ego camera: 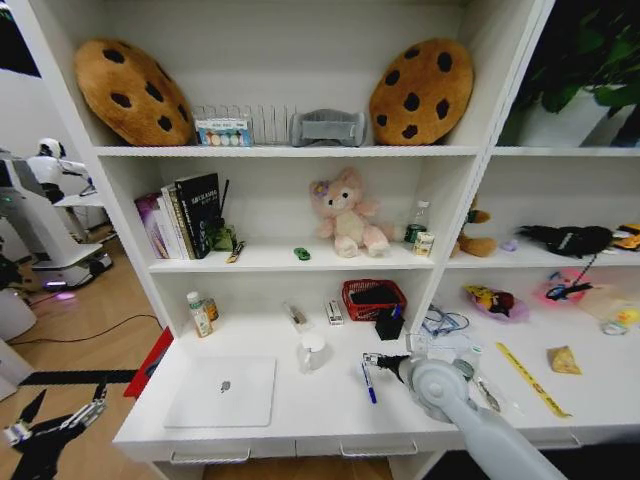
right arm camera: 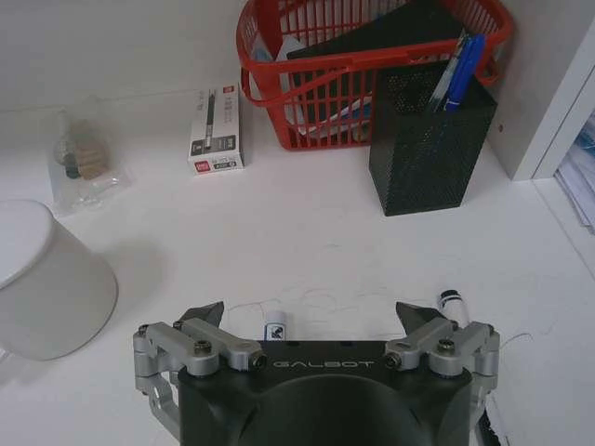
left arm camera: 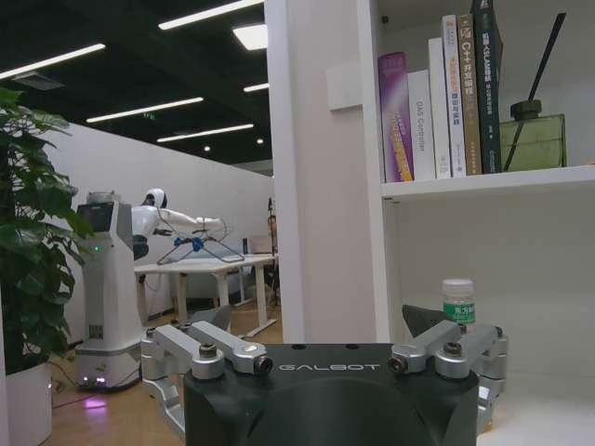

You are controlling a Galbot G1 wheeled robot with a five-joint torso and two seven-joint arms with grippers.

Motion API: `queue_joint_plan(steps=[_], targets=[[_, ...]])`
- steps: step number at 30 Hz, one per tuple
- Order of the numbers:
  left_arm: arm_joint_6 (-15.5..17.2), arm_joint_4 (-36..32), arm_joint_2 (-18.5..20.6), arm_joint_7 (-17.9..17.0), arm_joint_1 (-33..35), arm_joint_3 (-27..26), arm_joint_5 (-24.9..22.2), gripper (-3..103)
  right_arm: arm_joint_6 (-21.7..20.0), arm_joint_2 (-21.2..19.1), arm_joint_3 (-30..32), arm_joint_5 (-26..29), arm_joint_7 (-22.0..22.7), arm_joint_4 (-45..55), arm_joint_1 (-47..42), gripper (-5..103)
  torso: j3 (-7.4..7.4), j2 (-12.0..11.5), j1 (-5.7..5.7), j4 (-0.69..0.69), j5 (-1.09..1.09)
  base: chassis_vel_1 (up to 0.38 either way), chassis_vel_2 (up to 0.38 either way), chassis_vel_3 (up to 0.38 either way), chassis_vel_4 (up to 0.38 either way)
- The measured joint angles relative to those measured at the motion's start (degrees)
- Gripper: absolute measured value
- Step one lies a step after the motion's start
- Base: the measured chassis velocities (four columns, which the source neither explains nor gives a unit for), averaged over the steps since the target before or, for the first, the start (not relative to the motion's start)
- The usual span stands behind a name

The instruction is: Organize the objects on the table.

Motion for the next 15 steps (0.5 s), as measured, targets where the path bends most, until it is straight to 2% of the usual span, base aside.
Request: queue_joint_plan(steps=[6,7,15], targets=[[0.0,0.0,0.0,0.0,0.0,0.0,0.0,100,0.2,-0.8,-3.9,-2.0,-2.6,-2.5,2.2,100,0.0,0.0,0.0,0.0,0.0,0.0,0.0,0.0,0.0],[0.0,0.0,0.0,0.0,0.0,0.0,0.0,100,0.3,-1.0,-7.9,-2.0,-3.1,-4.5,4.5,100,0.0,0.0,0.0,0.0,0.0,0.0,0.0,0.0,0.0],[0.0,0.0,0.0,0.0,0.0,0.0,0.0,100,0.4,-0.3,-10.6,0.5,-0.6,-6.0,6.8,100,0.0,0.0,-0.01,0.01,0.0,0.0,0.0,0.0,0.0]])
